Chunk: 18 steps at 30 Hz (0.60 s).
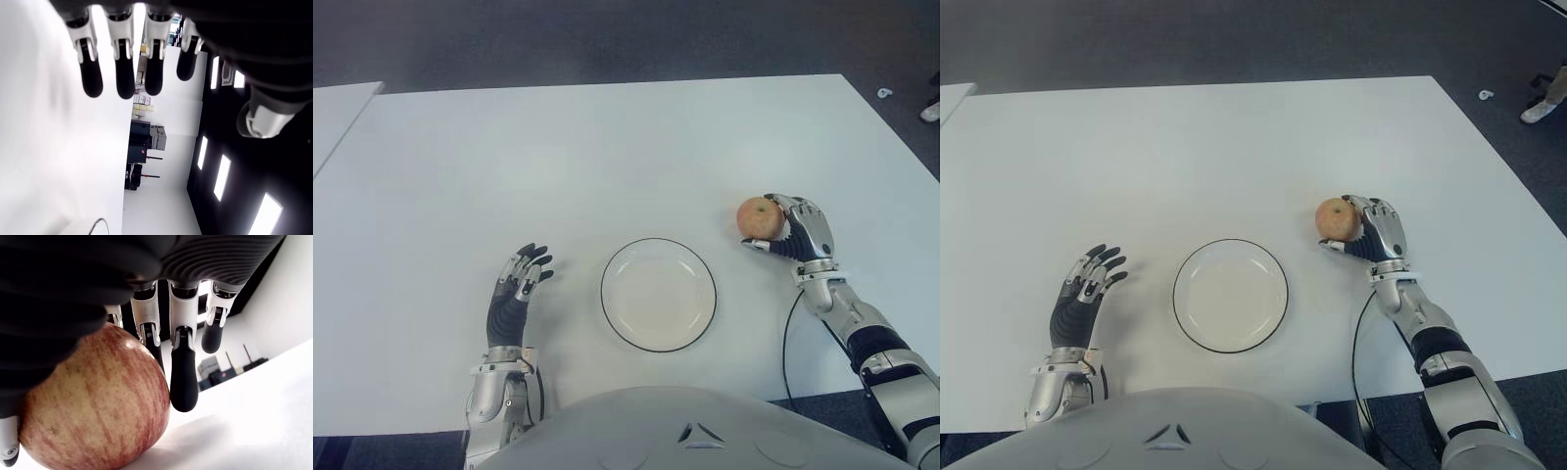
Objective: Put the apples into the plate.
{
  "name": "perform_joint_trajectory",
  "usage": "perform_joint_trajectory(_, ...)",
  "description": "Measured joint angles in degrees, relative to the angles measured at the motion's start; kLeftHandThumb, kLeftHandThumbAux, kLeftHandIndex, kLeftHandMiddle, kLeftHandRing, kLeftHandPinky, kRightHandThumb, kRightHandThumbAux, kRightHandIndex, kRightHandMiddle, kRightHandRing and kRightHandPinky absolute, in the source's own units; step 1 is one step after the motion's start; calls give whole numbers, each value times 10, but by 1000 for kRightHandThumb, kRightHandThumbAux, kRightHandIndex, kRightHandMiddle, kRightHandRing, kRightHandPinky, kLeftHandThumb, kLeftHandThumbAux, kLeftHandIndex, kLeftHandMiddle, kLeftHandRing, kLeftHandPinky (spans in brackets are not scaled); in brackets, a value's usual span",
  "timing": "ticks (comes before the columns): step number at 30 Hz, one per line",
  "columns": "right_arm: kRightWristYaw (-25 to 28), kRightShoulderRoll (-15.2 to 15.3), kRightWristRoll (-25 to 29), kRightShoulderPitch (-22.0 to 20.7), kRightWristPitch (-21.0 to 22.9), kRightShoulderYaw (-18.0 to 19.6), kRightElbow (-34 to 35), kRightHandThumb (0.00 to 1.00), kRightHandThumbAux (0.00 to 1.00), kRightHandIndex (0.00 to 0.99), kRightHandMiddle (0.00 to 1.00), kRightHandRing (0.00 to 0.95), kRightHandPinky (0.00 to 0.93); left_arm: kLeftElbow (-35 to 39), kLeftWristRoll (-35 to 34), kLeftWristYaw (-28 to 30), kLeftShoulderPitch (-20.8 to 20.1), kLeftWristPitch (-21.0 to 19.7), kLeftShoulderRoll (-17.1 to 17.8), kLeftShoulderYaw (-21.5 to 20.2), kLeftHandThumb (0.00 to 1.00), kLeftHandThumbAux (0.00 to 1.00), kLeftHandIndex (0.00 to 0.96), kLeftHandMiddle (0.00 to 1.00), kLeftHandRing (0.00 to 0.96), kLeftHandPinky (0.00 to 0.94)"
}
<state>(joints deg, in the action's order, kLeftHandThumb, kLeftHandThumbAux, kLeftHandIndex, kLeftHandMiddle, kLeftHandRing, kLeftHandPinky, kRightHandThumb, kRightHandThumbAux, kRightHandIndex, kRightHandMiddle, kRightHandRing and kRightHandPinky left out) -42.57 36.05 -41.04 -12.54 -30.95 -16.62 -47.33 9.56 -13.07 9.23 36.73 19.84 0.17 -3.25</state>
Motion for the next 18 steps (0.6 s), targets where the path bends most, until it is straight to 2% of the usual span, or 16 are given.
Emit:
perform_joint_trajectory(7,14,2,2,0,4,-1,12,260,869,802,866,840,824,0,-5,0,2,0,-1,-1,241,462,195,229,257,290)
perform_joint_trajectory(18,51,7,16,10,12,11,43,246,856,790,858,829,810,0,-6,1,3,0,-3,-1,254,468,197,235,263,299)
